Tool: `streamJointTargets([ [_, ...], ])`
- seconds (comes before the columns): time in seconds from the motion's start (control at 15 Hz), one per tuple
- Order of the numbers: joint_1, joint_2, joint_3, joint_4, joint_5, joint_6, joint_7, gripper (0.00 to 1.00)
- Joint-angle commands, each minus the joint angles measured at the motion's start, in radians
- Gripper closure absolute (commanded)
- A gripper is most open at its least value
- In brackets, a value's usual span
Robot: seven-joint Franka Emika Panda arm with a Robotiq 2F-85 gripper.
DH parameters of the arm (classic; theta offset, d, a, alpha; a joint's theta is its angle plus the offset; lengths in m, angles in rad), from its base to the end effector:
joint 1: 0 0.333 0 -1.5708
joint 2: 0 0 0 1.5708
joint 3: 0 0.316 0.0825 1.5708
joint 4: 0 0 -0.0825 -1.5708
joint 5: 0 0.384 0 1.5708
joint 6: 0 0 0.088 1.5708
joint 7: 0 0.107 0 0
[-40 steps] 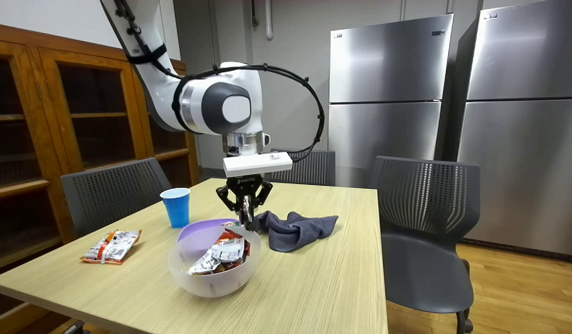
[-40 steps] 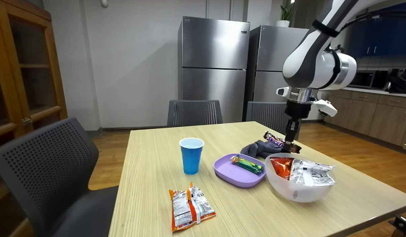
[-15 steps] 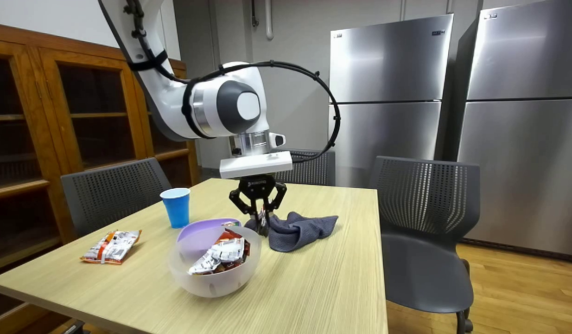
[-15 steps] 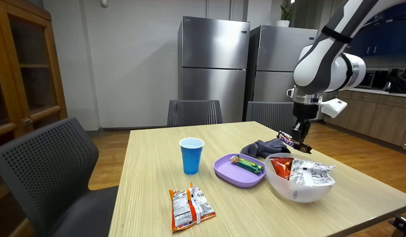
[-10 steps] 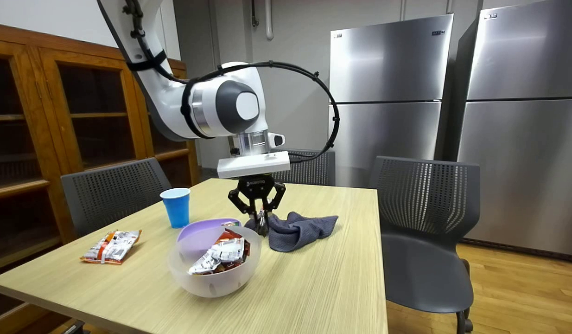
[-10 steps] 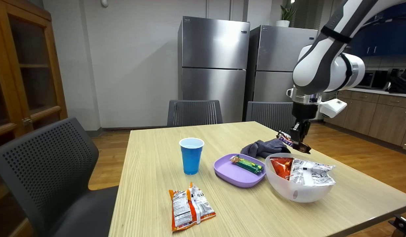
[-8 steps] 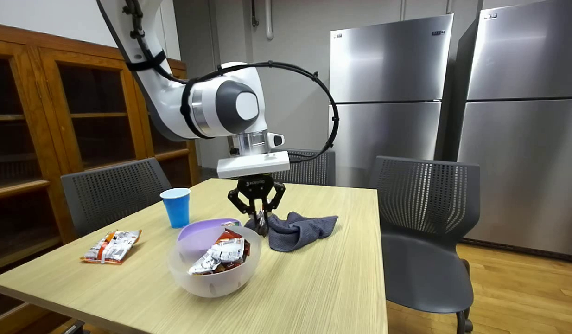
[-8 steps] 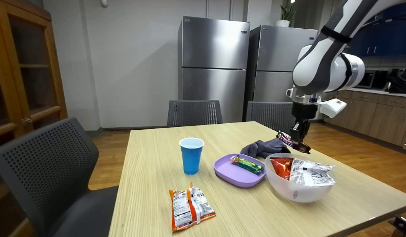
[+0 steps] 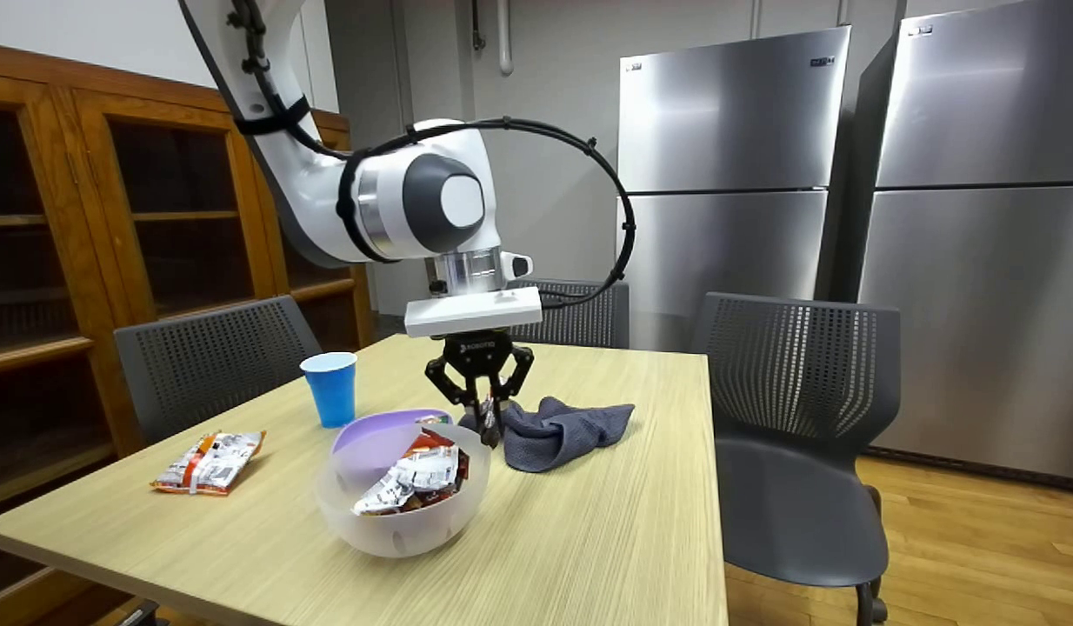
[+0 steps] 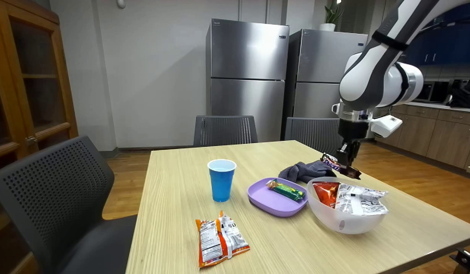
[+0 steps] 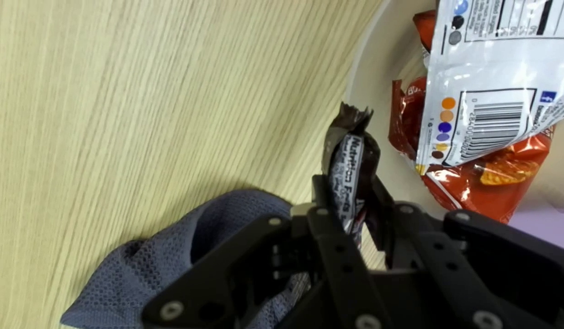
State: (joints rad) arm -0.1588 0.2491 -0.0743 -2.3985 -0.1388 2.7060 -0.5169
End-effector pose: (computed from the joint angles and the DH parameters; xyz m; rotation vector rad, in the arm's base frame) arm 0.4936 -0.1132 0.2184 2.9813 0.6211 0.0372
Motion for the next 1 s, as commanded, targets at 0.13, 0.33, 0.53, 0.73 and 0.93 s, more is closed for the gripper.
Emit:
streamJointTargets([
  [0.13,0.004,-0.048,-0.007,-0.023,-0.021,-0.055,0.057,0.94],
  [0.33,0.011,-0.045,-0.011,-0.021,-0.016,-0.044,0.111,0.94],
  [0.53,0.019,-0.045,-0.019,-0.019,-0.023,-0.071,0.17,0.94],
  [0.73,-0.04,-0.062,-0.058,-0.006,-0.013,-0.123,0.111,0.94],
  [0.93,-0.055,-0.069,-0.093,0.0,-0.014,-0.146,0.133,0.94],
])
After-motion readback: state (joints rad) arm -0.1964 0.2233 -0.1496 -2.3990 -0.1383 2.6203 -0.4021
